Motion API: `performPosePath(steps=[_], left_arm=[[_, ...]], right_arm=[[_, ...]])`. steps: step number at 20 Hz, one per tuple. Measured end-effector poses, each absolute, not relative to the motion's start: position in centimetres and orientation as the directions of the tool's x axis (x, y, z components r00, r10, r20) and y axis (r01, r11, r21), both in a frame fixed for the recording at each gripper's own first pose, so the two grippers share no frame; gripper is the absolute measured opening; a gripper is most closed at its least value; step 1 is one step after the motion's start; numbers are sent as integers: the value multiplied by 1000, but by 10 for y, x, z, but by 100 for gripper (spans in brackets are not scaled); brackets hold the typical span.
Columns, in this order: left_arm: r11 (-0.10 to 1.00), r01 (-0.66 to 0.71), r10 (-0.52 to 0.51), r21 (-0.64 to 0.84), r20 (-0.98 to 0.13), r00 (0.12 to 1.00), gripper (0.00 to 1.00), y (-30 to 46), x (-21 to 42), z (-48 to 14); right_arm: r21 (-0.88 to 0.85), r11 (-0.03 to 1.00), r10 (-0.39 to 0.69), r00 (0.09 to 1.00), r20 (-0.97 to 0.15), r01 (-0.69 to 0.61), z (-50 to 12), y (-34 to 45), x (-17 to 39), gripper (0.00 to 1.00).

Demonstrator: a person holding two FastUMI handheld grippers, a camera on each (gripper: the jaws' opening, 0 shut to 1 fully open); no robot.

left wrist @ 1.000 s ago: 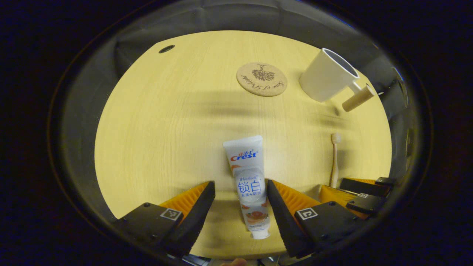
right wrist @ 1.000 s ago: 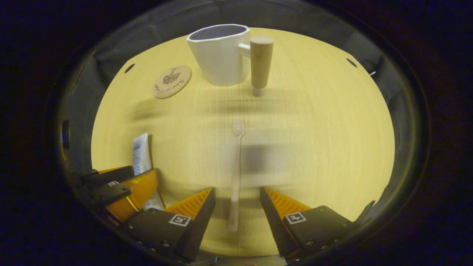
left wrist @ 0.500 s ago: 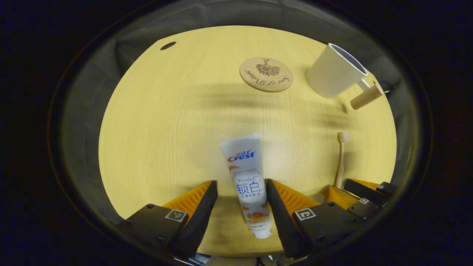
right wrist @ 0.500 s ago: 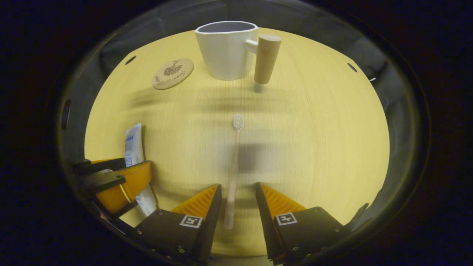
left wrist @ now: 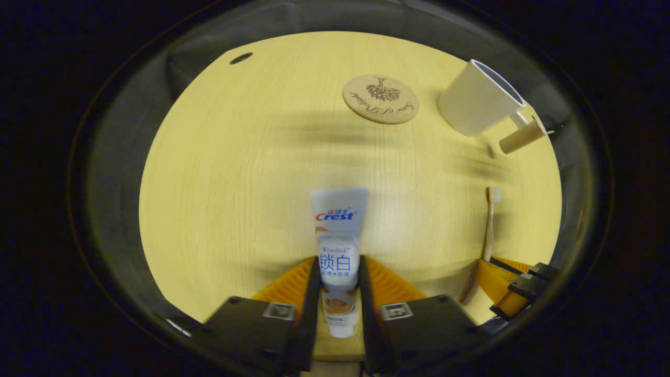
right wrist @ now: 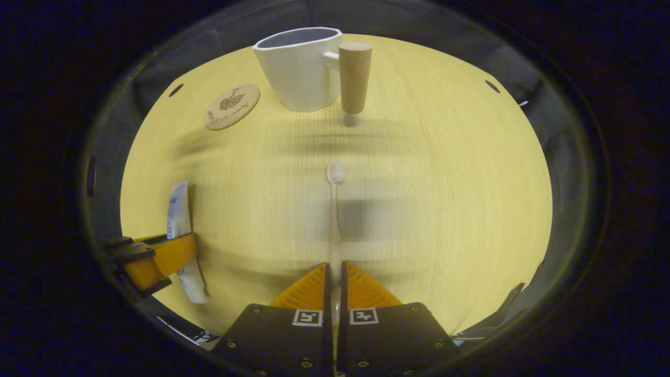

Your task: Put the toothbrush and toothpaste on the desktop into the cup, then pick up the cup and place it on the coaster on the desktop.

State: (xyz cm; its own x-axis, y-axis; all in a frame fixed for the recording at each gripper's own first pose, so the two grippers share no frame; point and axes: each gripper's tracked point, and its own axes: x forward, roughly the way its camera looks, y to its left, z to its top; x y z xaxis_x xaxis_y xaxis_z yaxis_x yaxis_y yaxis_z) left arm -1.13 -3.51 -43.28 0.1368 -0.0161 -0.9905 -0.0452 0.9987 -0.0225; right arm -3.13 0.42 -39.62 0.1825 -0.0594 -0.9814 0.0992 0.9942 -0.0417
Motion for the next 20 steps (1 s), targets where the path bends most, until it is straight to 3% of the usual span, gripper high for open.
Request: performPosePath(steps=[1,3,6,11,13,16,20], left_arm=[[997,-62,-26,-34,-991,133,29,-35,-12,-430],[997,-69,-35,-43,-992,123,29,-35,-16,-431],[994,-87,-50,-61,-991,126,37,-35,-18,-427],[996,-66,-52,-65,-981,187,29,-34,-5,-407],[997,-52,-51,-63,-976,213,29,-37,4,-399],[998,-26,-48,-56,-969,241,37,-38,9,-390],[999,-16,-45,-51,-966,253,33,-39,13,-384]], right_arm=[[-37,994,-55,180,-982,102,-397,5,-31,4],[-41,994,-60,189,-980,104,-396,3,-31,4],[-25,993,-51,226,-973,118,-383,3,-26,5],[3,986,-52,325,-944,168,-344,-8,-11,4],[17,983,-51,363,-930,180,-327,-11,-2,4],[42,980,-46,427,-903,196,-304,-13,13,4],[80,978,-32,519,-854,192,-264,-11,50,4]])
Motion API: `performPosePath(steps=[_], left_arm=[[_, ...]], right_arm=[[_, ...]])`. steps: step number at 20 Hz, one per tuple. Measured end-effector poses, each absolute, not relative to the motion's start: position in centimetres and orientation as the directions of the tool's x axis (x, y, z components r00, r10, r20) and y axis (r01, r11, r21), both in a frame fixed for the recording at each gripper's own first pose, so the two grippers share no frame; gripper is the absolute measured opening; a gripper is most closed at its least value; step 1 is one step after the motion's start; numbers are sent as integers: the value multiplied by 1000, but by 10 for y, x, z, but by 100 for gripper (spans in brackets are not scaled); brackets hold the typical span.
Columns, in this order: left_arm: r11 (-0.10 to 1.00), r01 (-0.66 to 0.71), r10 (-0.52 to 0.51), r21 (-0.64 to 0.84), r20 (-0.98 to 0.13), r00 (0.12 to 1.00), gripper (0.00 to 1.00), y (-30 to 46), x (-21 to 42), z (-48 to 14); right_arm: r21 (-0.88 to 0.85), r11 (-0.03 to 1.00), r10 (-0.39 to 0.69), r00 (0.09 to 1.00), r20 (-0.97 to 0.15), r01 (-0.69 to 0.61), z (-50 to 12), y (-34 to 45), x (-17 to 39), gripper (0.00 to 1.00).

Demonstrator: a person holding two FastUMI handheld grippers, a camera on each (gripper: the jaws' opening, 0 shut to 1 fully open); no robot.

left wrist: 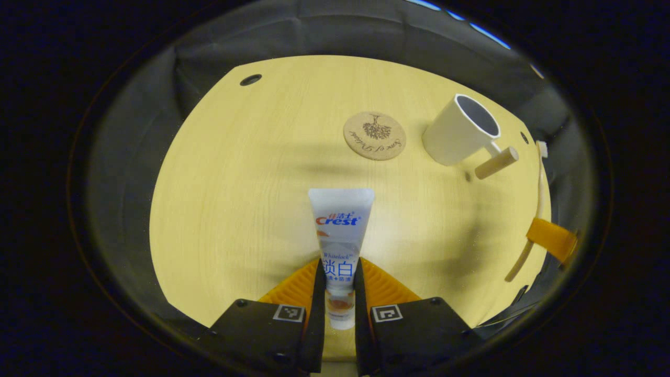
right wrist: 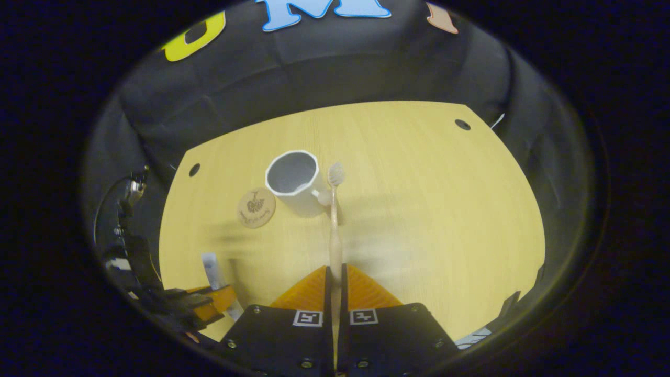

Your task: Put the toothbrush and toothpaste on the desktop into the cup, then pick up the cup and place it on the coaster on the desktop.

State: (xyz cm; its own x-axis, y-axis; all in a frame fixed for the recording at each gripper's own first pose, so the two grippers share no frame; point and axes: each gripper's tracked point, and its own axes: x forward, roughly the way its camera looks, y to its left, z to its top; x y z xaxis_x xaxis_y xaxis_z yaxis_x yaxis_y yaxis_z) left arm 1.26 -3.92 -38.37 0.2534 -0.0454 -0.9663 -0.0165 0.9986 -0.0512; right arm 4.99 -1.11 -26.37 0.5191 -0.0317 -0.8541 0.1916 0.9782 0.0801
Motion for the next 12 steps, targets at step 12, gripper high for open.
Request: performPosePath(steps=[12], left_arm=[[999,-23,-20,-27,-961,276,33,-23,20,-363]], right_arm=[[219,948,12,663,-749,229,-219,-2,191,4]])
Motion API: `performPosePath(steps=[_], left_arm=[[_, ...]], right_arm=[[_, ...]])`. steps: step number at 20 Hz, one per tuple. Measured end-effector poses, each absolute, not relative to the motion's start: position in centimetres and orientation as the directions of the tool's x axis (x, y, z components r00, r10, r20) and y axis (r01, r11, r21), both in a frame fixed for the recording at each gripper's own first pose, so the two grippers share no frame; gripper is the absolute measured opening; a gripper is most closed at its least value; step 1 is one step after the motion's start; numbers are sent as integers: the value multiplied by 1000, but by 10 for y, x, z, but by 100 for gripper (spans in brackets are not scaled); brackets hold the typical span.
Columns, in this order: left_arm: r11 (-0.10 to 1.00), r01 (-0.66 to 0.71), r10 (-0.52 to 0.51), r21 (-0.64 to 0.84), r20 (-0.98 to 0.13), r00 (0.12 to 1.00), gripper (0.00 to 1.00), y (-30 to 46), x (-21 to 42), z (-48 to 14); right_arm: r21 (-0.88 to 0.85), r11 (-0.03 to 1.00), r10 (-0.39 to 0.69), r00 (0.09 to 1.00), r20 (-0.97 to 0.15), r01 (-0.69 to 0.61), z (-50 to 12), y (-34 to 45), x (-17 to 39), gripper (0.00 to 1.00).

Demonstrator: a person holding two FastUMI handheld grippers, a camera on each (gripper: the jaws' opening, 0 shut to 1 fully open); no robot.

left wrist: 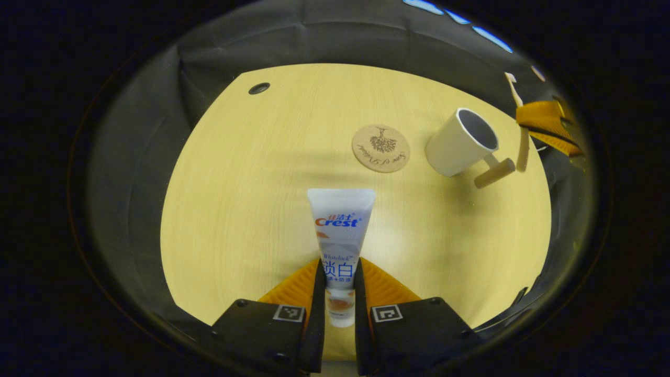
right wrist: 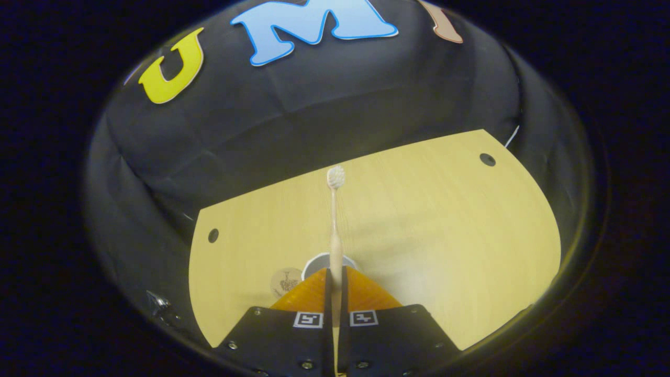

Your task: Put the toothbrush and toothpaste on the desktop into the cup, then pick up the cup and place it on the coaster on the desktop.

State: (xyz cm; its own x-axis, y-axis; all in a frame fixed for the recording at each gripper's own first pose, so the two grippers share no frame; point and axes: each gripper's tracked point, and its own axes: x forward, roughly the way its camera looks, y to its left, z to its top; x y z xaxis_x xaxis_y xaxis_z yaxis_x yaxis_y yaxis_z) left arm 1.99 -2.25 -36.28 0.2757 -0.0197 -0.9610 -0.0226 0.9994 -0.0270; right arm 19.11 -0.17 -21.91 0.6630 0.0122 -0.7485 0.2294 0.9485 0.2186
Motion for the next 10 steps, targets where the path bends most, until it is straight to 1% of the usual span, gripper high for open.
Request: performPosePath(steps=[4,7,8,10], left_arm=[[998,-51,-9,-24,-965,262,33,-18,16,-362],[997,-78,3,-18,-967,254,33,-10,11,-360],[996,-86,7,-15,-968,250,37,-6,10,-360],[995,-95,13,-11,-969,247,37,-2,8,-360]], right_arm=[[243,937,12,676,-737,249,-229,2,220,4],[211,948,-7,681,-732,237,-249,4,234,4],[196,954,-16,693,-721,226,-251,4,237,4],[186,961,-17,712,-702,207,-249,7,240,4]])
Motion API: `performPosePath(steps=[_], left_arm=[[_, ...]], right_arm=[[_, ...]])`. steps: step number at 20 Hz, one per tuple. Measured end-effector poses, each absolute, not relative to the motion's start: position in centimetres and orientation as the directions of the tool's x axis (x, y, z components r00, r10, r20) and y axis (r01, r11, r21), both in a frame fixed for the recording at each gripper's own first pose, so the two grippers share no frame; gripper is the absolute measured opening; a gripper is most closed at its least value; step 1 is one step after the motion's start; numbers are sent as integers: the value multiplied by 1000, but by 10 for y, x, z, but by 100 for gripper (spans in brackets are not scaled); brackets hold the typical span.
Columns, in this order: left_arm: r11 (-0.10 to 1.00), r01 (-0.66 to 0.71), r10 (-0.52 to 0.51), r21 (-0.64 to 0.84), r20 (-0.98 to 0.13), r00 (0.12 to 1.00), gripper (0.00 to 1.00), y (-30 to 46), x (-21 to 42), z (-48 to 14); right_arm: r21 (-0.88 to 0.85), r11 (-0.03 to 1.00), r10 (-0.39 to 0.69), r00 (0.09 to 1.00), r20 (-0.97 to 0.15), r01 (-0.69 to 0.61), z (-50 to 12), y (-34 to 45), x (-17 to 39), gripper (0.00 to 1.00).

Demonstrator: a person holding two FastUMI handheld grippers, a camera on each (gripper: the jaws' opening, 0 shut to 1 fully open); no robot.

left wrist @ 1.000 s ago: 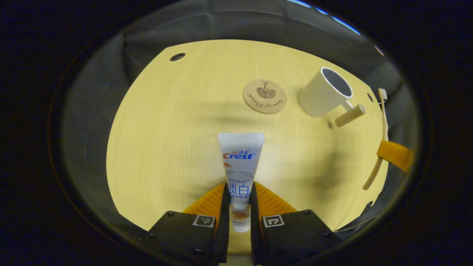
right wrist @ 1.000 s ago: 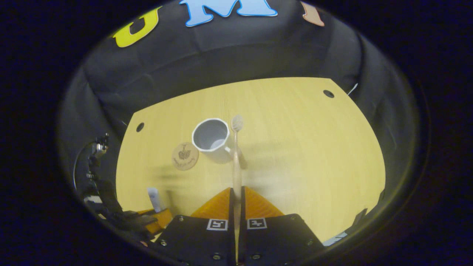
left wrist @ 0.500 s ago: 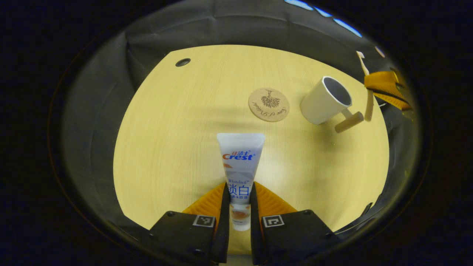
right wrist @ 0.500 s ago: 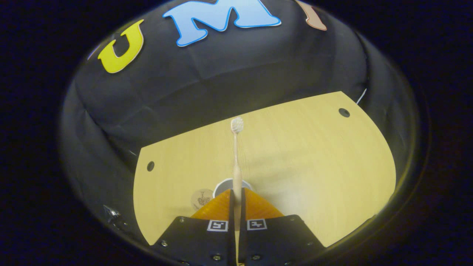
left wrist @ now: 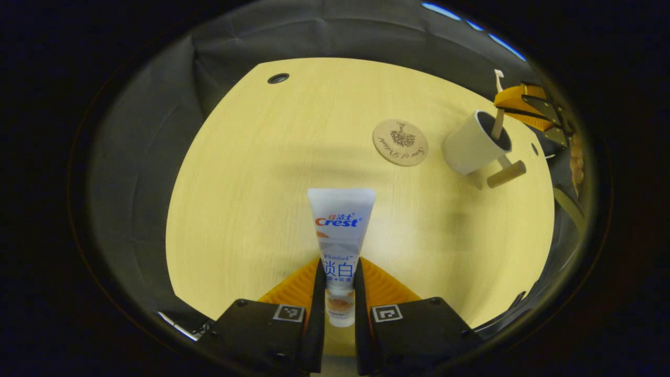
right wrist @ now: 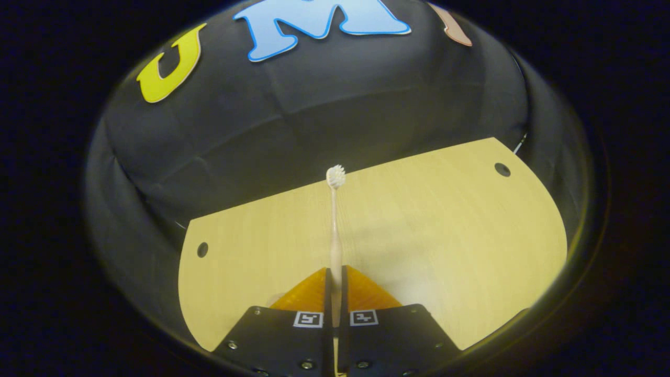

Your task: Put the toothbrush and toothpaste on the desktop into the cup, then pick up the cup and place it on the coaster on the desktop.

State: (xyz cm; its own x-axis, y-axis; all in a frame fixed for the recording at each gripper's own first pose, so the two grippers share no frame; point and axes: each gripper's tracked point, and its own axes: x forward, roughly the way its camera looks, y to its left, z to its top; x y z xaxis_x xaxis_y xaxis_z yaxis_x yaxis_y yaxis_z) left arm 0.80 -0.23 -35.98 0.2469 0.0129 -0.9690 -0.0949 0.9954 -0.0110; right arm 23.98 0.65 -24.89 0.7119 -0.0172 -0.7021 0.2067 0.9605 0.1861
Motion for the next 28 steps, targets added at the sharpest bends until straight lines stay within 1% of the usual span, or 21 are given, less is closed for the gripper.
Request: performPosePath(steps=[1,2,3,5,7,8,9,10,11,12,13,15,16,17,19,20,24,28], left_arm=[[995,-98,16,-8,-969,245,37,-2,8,-362],[995,-101,18,-6,-970,243,33,-4,8,-363],[995,-102,20,-5,-970,243,37,-6,9,-365],[995,-98,21,-3,-970,241,29,-8,11,-368],[996,-94,19,-4,-970,241,37,-8,11,-368],[996,-91,18,-4,-970,241,33,-10,11,-369],[996,-86,17,-4,-970,241,33,-9,11,-368],[997,-83,18,-3,-971,240,33,-3,9,-365],[997,-81,20,1,-970,240,37,2,8,-362],[997,-81,19,0,-971,240,37,5,7,-360],[997,-81,18,-2,-970,241,33,6,6,-359],[997,-78,17,-2,-970,244,33,8,6,-358],[997,-75,16,-2,-969,245,29,11,6,-356],[997,-73,14,-4,-969,245,28,12,4,-352],[998,-70,12,-5,-970,244,37,15,1,-351],[998,-68,13,-3,-969,245,33,10,0,-355],[997,-71,22,4,-969,248,33,14,-2,-354],[997,-75,23,3,-964,266,33,16,-2,-349]], right_arm=[[186,963,-11,720,-694,194,-249,10,239,4],[183,967,-6,728,-685,180,-248,12,239,4],[174,970,-5,733,-680,168,-250,14,236,4],[165,975,3,735,-678,149,-254,18,233,4],[175,974,14,732,-681,144,-260,21,227,4],[175,975,17,730,-683,141,-262,21,226,6],[173,975,16,729,-684,141,-264,21,223,10],[179,975,25,730,-683,134,-264,22,222,6],[176,975,20,729,-685,138,-264,20,219,6],[175,975,20,728,-685,138,-265,19,216,6],[173,975,19,725,-689,138,-268,19,212,6],[167,977,19,723,-691,134,-269,18,207,6],[155,979,12,720,-694,133,-271,17,205,6],[140,983,18,700,-714,117,-281,21,200,6],[120,987,13,682,-731,110,-288,21,195,6],[115,988,13,676,-736,106,-292,23,192,6],[109,989,14,678,-735,98,-293,23,187,3],[123,988,29,686,-727,89,-284,24,176,4]])
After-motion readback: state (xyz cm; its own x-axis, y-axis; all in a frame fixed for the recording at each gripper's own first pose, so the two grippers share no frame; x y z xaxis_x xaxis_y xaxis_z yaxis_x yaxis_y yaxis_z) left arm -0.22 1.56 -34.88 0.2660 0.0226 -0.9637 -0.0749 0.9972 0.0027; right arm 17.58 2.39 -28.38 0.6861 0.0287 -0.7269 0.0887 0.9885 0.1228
